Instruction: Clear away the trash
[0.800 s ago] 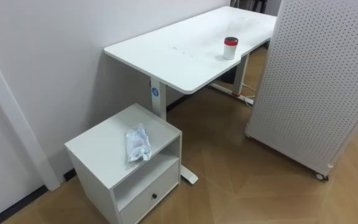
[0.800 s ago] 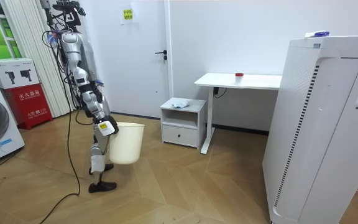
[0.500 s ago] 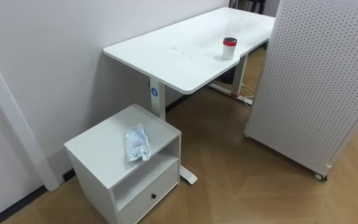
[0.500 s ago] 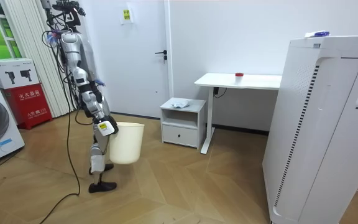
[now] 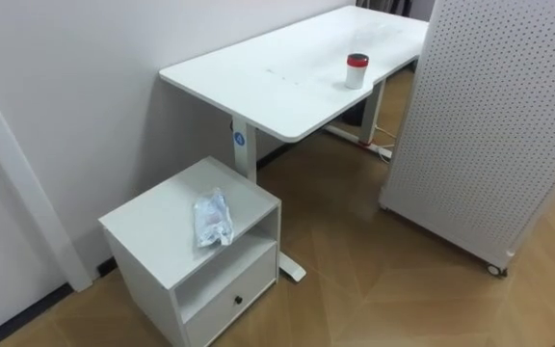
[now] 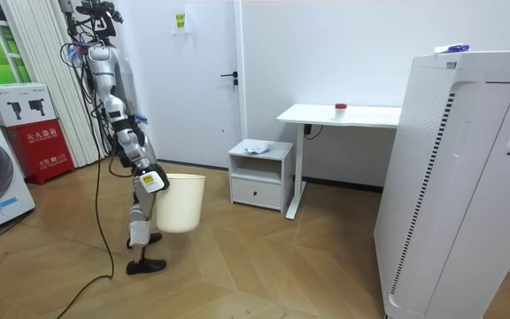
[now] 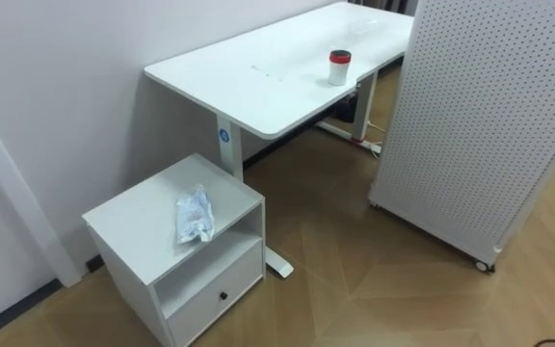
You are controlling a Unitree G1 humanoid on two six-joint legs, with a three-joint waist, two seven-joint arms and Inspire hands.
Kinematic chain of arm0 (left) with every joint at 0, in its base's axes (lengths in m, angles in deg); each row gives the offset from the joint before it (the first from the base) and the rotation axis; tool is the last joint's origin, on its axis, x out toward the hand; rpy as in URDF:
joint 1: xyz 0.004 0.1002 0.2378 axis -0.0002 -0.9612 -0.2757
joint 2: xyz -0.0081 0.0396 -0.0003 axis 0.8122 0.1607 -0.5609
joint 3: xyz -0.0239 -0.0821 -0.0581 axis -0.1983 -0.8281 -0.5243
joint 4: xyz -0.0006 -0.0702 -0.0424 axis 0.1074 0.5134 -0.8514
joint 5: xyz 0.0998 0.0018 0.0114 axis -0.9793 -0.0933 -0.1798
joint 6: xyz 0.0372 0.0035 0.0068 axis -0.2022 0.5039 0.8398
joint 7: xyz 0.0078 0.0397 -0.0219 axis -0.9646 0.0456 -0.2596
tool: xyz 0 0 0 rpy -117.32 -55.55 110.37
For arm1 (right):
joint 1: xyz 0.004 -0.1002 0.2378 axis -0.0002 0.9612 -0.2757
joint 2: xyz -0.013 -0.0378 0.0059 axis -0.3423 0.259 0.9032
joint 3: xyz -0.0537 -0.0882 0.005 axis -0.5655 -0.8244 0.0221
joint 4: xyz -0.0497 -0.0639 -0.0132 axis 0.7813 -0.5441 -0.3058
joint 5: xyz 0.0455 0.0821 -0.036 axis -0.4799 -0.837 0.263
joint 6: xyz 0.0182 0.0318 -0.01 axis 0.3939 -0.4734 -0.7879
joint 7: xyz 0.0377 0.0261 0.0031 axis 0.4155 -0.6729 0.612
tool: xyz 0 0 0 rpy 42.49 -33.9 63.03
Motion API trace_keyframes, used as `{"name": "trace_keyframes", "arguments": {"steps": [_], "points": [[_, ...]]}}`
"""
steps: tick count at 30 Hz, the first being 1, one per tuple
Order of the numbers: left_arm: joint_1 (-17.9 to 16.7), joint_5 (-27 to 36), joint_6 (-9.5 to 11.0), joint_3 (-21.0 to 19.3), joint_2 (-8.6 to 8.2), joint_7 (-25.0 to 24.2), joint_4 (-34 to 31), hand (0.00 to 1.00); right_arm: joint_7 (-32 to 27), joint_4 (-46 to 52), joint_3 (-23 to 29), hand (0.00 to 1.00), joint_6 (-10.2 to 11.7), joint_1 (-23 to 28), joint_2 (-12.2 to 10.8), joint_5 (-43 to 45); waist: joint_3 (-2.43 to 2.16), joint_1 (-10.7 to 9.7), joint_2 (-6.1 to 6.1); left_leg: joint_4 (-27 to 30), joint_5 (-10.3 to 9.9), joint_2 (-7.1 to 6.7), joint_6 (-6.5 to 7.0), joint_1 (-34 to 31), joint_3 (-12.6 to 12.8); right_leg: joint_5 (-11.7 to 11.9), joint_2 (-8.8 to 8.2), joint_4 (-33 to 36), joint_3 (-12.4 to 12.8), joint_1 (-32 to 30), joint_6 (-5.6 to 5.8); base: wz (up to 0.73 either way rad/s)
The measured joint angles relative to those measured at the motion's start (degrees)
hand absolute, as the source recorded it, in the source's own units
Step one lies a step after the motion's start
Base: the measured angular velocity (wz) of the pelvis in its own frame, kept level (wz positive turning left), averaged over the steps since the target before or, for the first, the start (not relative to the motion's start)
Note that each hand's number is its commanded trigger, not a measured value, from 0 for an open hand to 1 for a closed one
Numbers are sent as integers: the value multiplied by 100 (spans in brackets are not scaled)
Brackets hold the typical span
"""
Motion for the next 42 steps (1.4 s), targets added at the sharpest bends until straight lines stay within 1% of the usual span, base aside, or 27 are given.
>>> {"name": "trace_keyframes", "arguments": {"steps": [4,7,12,14,16,17,18,19,20,21,22,23,24,26,28,29,30,31,33,34,35,36,37,38,39,40,42], "points": [[-7,6,1,-3,1,12,55,0,3,-9,2,100,-9,-3,-2,-19,0,-4,-7,57,-22,31,-11,-37,-7,-19,6,56,-79,-57,-28,1],[1,3,-6,-81,7,12,54,0,31,-9,1,100,-113,-83,-5,-17,-4,24,-66,344,-93,73,-67,-214,8,-206,1,435,-133,-284,-101,-4],[76,20,-31,-87,30,5,55,0,46,0,9,100,-134,-116,13,-26,38,127,-129,1294,-271,183,-262,-701,44,-638,15,1092,-161,-615,-294,6],[80,7,-35,-85,26,7,48,0,34,-1,9,100,-133,-104,42,-88,33,113,-110,1567,-269,250,-264,-869,68,-752,9,1211,-252,-670,-378,32],[91,-58,-38,-84,40,9,53,0,28,-35,9,100,-123,-111,52,-130,52,90,-142,2073,-151,314,-369,-1174,168,-805,29,1241,-253,-674,-480,38],[92,-111,-38,-81,28,10,58,0,20,-57,18,100,-117,-147,58,-190,86,37,-190,2658,-17,297,-332,-1587,141,-846,25,1268,-148,-601,-550,55],[70,-102,-35,-51,-1,11,57,0,-8,-10,17,100,-110,-107,89,-325,83,19,-198,2398,-39,122,-293,-1850,89,-908,22,1276,-15,-577,-592,59],[81,-97,-24,-25,-7,11,54,0,-20,-6,19,100,-111,-68,107,-398,84,8,-192,2138,-8,22,-292,-1981,82,-934,24,1279,47,-576,-607,52],[46,-100,-12,34,-8,11,41,0,-41,-22,19,100,-121,23,143,-518,76,58,-181,1536,166,-150,-305,-2201,68,-988,24,1281,193,-579,-616,18],[-18,-95,-17,38,-7,12,43,0,-86,-19,13,100,-120,24,165,-521,48,156,-169,875,518,-267,-292,-2368,73,-1040,27,1290,332,-557,-611,-8],[-64,-95,-17,34,-2,14,43,0,-107,-18,7,100,-121,23,165,-510,48,214,-146,626,751,-269,-260,-2426,71,-1062,29,1294,417,-548,-601,-58],[-148,-89,-18,18,8,17,44,0,-142,-5,-12,100,-123,26,152,-489,46,311,-130,226,1166,-232,-254,-2435,39,-1111,30,1291,585,-509,-566,-64],[-180,-89,-14,-41,6,21,44,0,-144,31,-32,100,-121,60,144,-487,31,293,-125,92,1503,-233,-228,-2379,58,-1167,3,1273,642,-444,-463,-53],[-157,-86,103,-73,3,65,52,0,-184,61,-67,100,-122,90,147,-488,-14,290,-147,155,1741,-248,36,-2315,208,-1218,-84,1171,613,-351,-380,-35],[-128,-91,219,-83,11,112,56,0,-197,45,-120,100,-109,80,138,-481,-33,307,-199,467,1646,-256,137,-2317,351,-1198,-177,1023,527,-230,-264,-49],[-50,-87,277,-102,8,141,63,0,-200,50,-122,100,-104,61,142,-479,-1,298,-258,725,1424,-237,132,-2355,411,-1184,-222,915,504,-133,-232,-34],[8,-85,342,-89,9,151,59,0,-208,85,-147,100,-105,96,162,-479,10,276,-267,1100,1172,-191,153,-2455,451,-1183,-264,858,557,-10,-227,-25],[37,-89,368,-83,8,151,58,0,-226,135,-165,100,-118,129,174,-475,13,255,-266,1324,1050,-164,157,-2506,465,-1192,-264,852,581,48,-211,-18],[100,-87,383,-83,-2,150,27,0,-320,255,-210,100,-134,240,188,-473,-33,277,-289,1698,558,-147,177,-2517,599,-1341,-350,870,618,217,-119,-24],[129,-86,391,-85,8,149,18,0,-332,257,-217,100,-139,237,182,-473,-41,286,-337,1760,448,-179,199,-2516,627,-1437,-413,894,631,222,-95,-17],[200,-83,393,-80,8,149,9,0,-338,259,-226,100,-170,230,188,-469,-51,295,-393,1863,276,-252,263,-2501,680,-1564,-519,1075,613,189,-2,-14],[253,-75,397,-69,-3,149,5,0,-357,257,-218,100,-177,206,202,-472,-73,323,-384,1938,144,-269,313,-2448,737,-1591,-619,1552,543,22,34,-18],[279,-74,406,-66,-1,150,-4,0,-388,258,-215,100,-173,172,204,-476,-71,343,-387,1953,103,-277,334,-2391,778,-1584,-672,1911,535,-60,47,-16],[297,-73,428,-54,27,154,-14,0,-430,297,-216,100,-155,140,205,-476,-61,301,-412,1952,16,-362,377,-2269,804,-1519,-813,2616,507,-262,151,4],[360,-75,442,-27,60,186,-14,0,-451,390,-215,100,-109,146,207,-476,-59,264,-430,1965,-77,-446,449,-2147,795,-1323,-905,3322,527,-504,202,17],[403,-67,448,-14,66,223,-2,0,-452,416,-216,100,-87,187,207,-482,-38,247,-378,1971,-125,-455,476,-2065,797,-1135,-940,3641,531,-638,195,24],[520,37,549,44,103,391,-6,0,-446,528,-228,100,-44,159,196,-483,-25,300,-311,1872,-255,-444,531,-1787,794,-262,-1026,4522,529,-1021,112,1]]}}
